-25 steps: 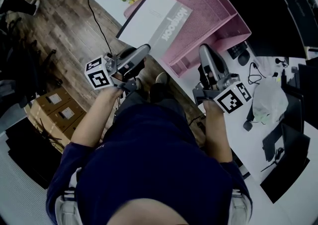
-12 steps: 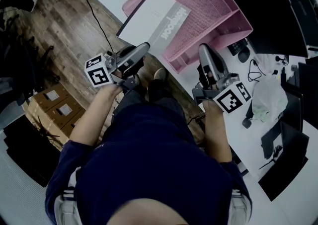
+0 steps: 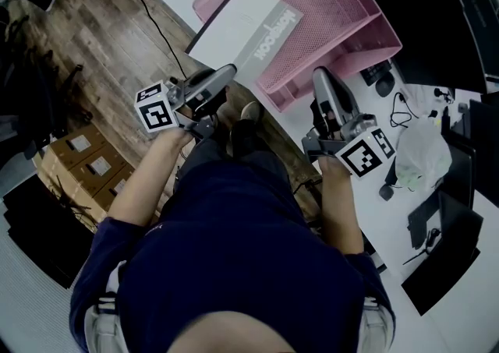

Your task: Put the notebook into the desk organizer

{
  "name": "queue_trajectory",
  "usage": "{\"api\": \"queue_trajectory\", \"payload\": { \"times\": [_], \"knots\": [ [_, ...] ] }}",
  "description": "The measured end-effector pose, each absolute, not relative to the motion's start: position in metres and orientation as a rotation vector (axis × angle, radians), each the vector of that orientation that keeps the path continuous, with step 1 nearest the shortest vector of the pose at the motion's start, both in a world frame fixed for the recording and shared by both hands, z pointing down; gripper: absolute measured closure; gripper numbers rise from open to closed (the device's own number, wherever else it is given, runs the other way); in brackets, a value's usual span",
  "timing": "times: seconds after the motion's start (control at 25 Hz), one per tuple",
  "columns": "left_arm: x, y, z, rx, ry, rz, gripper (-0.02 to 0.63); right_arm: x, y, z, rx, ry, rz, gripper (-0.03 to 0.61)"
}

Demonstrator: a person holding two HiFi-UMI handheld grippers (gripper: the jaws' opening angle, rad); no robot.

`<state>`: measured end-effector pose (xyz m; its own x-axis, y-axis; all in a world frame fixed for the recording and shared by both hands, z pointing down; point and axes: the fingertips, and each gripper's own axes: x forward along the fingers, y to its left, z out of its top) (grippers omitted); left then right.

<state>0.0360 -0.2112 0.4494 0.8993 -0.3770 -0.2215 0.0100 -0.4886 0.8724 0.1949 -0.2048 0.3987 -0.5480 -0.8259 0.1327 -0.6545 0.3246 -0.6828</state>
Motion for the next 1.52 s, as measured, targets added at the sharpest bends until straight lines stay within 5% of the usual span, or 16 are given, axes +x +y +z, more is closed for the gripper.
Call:
{"api": "queue_trajectory", "payload": {
  "times": [0.52,1.08,1.52],
  "knots": [
    [0.037,-0.21,0.465,2.013,-0.285,-0.417,0.572,0.189,-0.209,0.403,-1.326,2.352,-1.059,0.575],
    [0.029,-0.203,0.468,2.028,-0.304,-0.361,0.437,0.179,-0.205,0.398,-1.318,2.352,-1.043,0.575],
    [-0.011,-0.203,0.451,2.079,-0.386,-0.38,0.434,0.154,-0.196,0.382,-1.29,2.371,-0.997,0.575]
  ]
}}
